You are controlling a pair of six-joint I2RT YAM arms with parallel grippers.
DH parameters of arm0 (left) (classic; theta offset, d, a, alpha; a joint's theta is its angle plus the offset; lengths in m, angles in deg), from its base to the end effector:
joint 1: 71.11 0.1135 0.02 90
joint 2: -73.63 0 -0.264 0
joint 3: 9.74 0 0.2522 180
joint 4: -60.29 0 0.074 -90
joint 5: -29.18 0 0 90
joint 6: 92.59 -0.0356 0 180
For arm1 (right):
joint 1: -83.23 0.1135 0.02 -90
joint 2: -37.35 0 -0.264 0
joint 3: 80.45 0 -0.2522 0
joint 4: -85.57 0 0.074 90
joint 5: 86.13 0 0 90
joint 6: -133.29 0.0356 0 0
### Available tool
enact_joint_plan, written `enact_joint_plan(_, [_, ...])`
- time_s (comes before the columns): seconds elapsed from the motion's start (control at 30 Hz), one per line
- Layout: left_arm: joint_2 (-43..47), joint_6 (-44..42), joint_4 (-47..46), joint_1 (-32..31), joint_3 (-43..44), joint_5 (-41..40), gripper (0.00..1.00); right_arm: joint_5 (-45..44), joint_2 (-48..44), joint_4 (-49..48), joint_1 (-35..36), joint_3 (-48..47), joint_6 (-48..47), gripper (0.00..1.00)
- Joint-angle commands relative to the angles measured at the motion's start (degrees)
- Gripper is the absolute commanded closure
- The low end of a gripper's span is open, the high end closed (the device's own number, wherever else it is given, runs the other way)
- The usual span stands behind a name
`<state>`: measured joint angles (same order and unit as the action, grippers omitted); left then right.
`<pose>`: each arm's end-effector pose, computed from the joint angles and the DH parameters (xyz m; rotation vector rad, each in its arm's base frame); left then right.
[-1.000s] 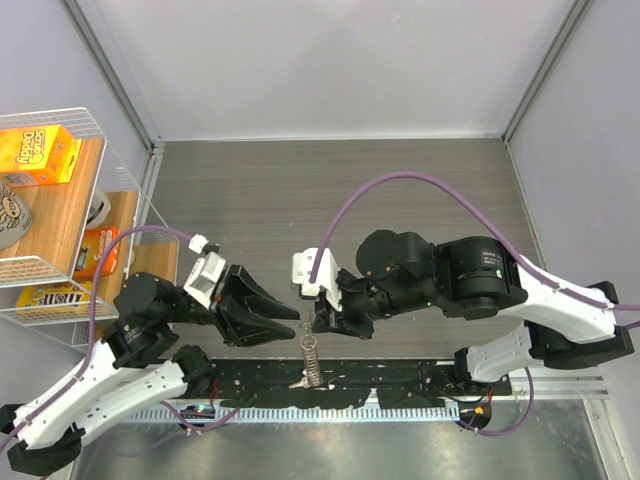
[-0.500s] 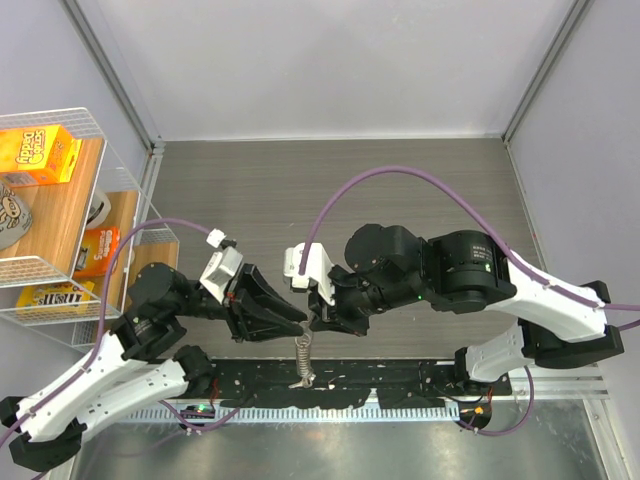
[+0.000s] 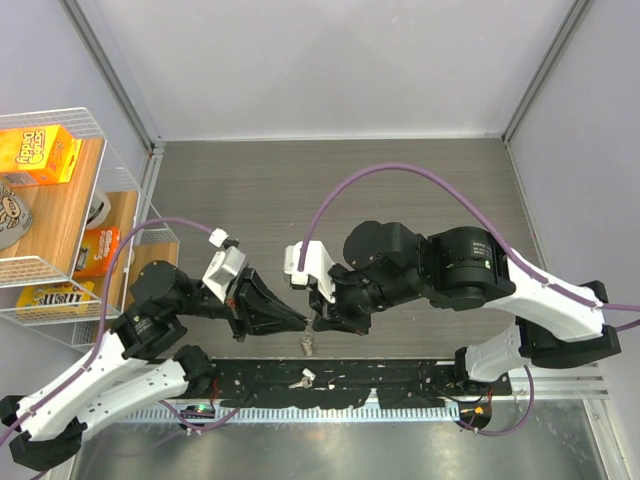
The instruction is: Put the keys on the keyring
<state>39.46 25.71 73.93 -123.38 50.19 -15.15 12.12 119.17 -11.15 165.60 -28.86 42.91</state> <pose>0.0566 -0.1147 0.3921 1.0566 1.2813 -1.6516 0.0272 0.2419 0.4928 -1.6319 1.7228 0.9100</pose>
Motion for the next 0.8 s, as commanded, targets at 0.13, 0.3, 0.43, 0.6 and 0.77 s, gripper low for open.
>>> enact_joint_plan(0.13, [1.3, 1.6, -7.1, 0.2, -0.6, -3.7, 1.0, 0.0, -1.2, -3.5, -0.1, -1.9, 0.3, 0.94])
enact_joint_plan(0.3, [2.6, 4.6, -13.6, 0.1, -3.3, -5.1, 1.0, -0.9, -4.7, -7.7, -0.1, 1.8, 1.8, 0.68])
enact_joint_plan(0.43, [3.2, 6.7, -18.5, 0.1, -5.1, -6.0, 1.0, -0.9, -8.3, -10.6, -0.1, 5.0, 2.1, 0.6])
enact_joint_plan(0.6, [3.0, 9.8, -24.8, 0.1, -7.1, -6.6, 1.0, -2.4, -12.9, -14.6, -0.1, 9.1, 2.0, 0.54])
enact_joint_plan(0.77, [1.8, 14.8, -34.3, 0.1, -10.1, -7.6, 1.0, -6.0, -17.8, -18.0, -0.1, 15.2, 1.2, 0.52])
